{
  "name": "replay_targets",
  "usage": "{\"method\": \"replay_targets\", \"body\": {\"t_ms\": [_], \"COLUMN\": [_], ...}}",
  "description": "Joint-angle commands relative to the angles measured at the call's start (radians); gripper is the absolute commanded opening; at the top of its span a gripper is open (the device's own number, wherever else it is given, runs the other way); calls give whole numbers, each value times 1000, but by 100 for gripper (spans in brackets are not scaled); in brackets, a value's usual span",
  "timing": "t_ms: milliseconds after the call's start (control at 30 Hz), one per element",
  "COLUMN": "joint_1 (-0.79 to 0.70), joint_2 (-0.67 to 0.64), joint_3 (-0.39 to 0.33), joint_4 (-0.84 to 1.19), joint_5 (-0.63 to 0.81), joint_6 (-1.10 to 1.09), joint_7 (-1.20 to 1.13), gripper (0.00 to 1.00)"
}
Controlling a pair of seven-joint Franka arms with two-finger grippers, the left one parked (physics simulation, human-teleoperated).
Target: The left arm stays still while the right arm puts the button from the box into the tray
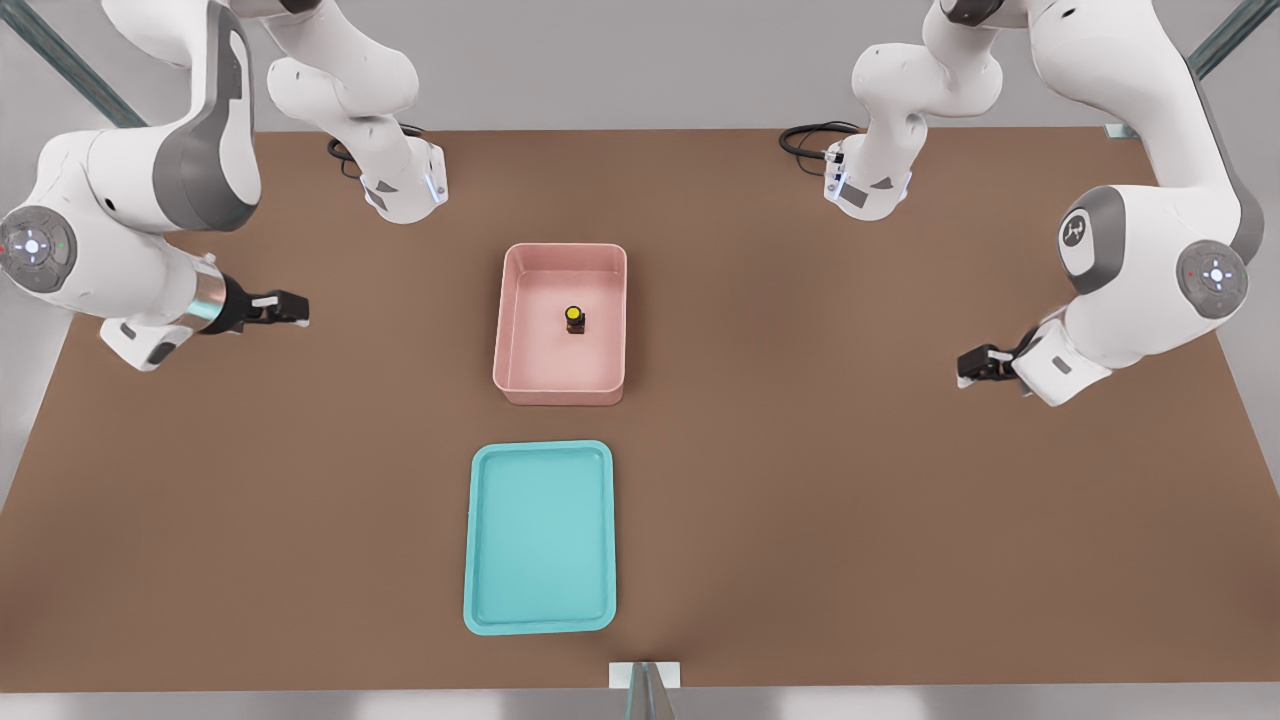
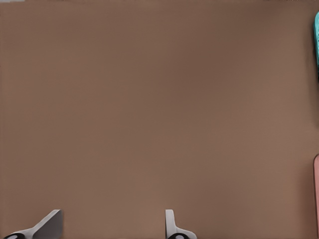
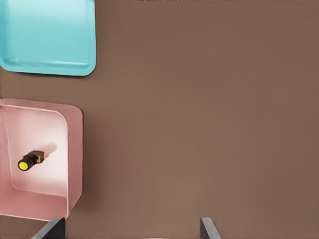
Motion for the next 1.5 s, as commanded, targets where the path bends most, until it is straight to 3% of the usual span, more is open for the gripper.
{"method": "replay_targets", "body": {"t_ms": [0,100,367,467,533,600,767,833,1100,1467], "joint_1": [-7,40,333,416,428,539,649,689,675,688], "joint_2": [-1,7,115,144,153,174,81,88,102,162], "joint_3": [-1,1,3,3,21,24,27,29,19,32], "joint_4": [0,-1,16,26,22,8,-346,-391,-589,-644], "joint_5": [3,4,52,61,214,152,110,101,57,124], "joint_6": [24,24,98,190,279,392,669,741,960,1023], "joint_7": [-34,-29,408,634,632,687,761,819,802,819], "gripper": [100,100,100,100,100,100,100,100,100,100]}}
